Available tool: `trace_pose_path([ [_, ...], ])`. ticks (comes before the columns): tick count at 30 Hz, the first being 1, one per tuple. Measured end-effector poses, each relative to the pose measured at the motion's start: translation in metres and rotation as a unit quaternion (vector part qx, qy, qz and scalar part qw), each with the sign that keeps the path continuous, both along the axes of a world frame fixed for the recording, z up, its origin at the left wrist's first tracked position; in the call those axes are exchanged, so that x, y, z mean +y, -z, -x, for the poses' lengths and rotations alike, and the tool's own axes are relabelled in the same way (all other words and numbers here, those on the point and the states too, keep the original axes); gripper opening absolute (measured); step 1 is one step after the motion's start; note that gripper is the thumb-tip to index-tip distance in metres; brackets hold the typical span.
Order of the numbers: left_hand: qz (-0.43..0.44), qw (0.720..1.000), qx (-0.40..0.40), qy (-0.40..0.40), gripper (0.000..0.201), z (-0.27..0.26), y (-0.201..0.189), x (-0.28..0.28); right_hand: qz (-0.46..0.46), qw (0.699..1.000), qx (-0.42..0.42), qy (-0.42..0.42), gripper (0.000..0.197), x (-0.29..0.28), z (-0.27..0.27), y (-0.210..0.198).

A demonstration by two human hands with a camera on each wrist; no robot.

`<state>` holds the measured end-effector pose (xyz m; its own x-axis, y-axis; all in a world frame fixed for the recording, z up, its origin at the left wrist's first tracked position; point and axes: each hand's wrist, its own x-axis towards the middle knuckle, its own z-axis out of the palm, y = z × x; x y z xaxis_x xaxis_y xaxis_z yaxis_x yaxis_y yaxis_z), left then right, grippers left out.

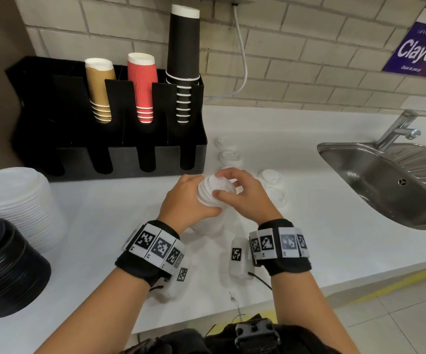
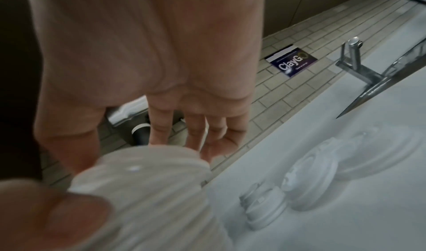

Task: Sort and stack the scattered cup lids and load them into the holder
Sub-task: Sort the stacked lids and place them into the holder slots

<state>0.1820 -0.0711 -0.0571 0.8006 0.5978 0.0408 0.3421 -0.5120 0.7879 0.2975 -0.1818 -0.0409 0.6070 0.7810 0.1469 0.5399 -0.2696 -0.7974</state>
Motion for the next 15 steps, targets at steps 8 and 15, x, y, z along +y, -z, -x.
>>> trace_pose_path([
  [8, 0.028, 1.0, -0.004, -0.009, 0.115, 0.001, 0.003, 0.001, 0.028, 0.997, -0.068, -0.019, 0.044, 0.009, 0.005, -0.001],
  [15, 0.022, 1.0, -0.014, -0.011, 0.085, 0.001, 0.005, 0.0, 0.054, 0.994, -0.092, -0.029, 0.046, 0.012, 0.006, 0.0],
])
